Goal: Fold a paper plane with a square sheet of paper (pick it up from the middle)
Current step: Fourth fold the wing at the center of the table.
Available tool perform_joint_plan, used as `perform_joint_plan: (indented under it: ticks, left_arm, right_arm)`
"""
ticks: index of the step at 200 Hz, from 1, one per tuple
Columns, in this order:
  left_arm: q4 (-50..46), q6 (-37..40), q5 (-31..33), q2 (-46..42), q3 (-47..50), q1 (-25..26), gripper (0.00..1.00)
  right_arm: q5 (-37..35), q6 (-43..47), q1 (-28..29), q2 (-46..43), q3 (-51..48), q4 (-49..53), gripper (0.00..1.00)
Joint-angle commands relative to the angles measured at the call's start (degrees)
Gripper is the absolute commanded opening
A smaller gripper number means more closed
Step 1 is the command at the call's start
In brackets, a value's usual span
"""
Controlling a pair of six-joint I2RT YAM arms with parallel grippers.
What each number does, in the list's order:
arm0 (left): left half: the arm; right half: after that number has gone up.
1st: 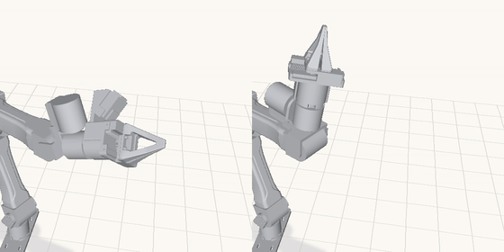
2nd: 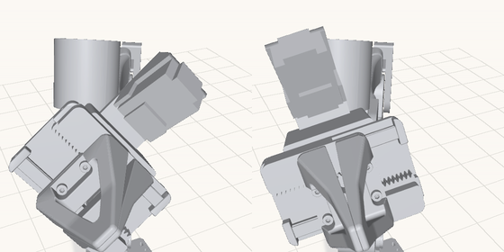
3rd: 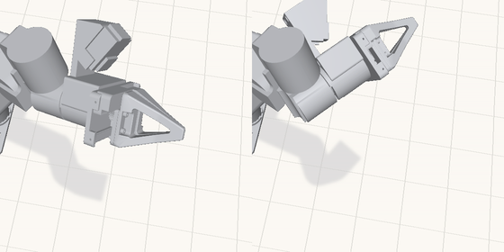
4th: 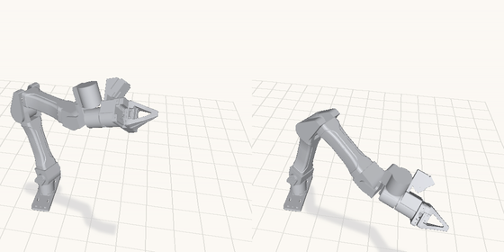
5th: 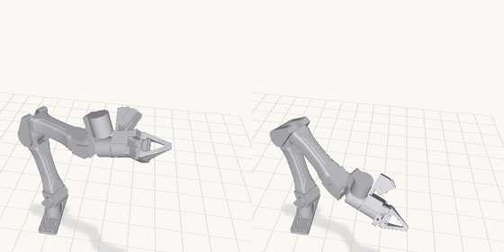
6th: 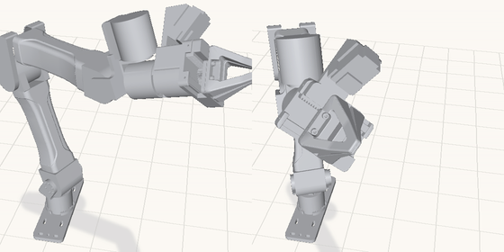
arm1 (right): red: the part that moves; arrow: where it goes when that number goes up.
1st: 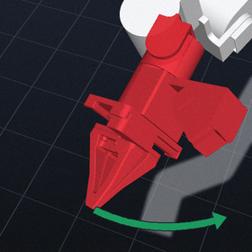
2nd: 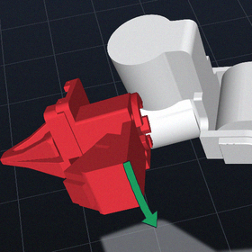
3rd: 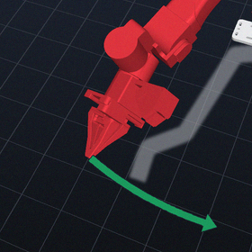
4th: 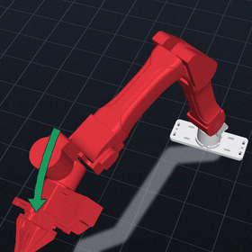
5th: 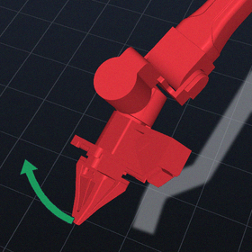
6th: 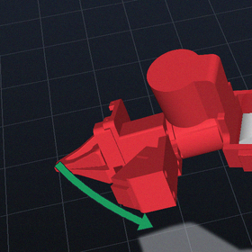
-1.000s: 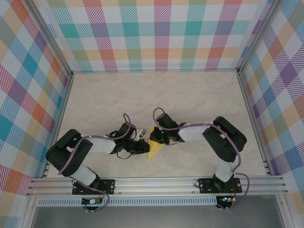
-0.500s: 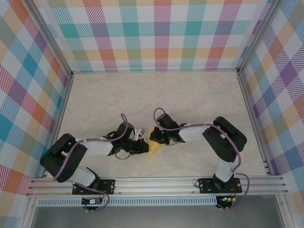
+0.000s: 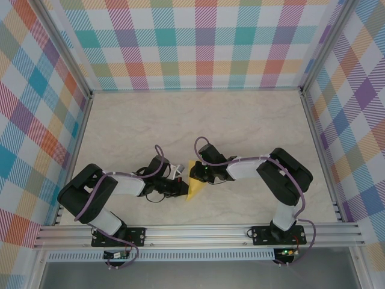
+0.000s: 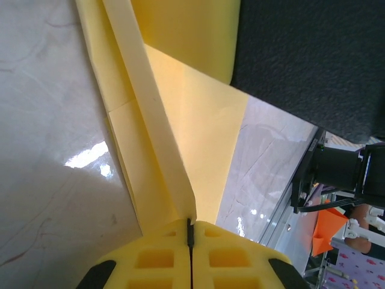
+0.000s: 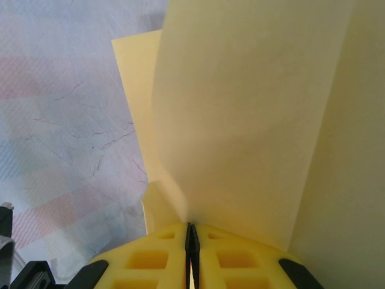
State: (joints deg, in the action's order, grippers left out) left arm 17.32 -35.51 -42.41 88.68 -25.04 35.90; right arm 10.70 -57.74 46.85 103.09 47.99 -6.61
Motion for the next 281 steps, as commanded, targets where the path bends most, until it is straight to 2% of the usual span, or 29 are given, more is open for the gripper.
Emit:
perform_joint_plan:
  ticks: [1,36,71,110,170,213,281]
  left_arm:
    - [-3.24,0.53,-4.82,-0.59,1.82,0.31,0.08]
    - [-3.77,0.02,-5.36,-0.06,1.14,0.4,0.09]
    - [-2.53,-1.34,-6.52,-0.77,1.0,0.57,0.15]
    - [-4.36,-1.14,-5.31,-3.84,0.65,0.75,0.16]
    - [-4.58,-1.41,-4.11,-2.23,-0.4,0.75,0.19]
    - [-4.97,-1.18,-4.51,0.16,-0.65,0.8,0.05]
    - [-6.37,-0.27,-5.94,3.12,0.42,2.5,0.02]
  right_arm:
    - [-4.37,1.3,-0.09,4.4,-2.28,7.94,0.13]
    - [-4.63,1.57,-0.09,4.28,-2.16,8.62,0.13]
    - [-4.72,1.49,-0.09,4.24,-2.49,8.65,0.13]
    - [-4.66,1.49,-0.09,4.23,-2.62,8.75,0.13]
    - [-4.72,1.84,-0.09,4.01,-2.18,9.34,0.13]
    - [-4.72,1.66,-0.09,3.9,-2.28,9.33,0.13]
    - [-5.68,1.48,-0.09,5.1,-3.11,10.04,0.12]
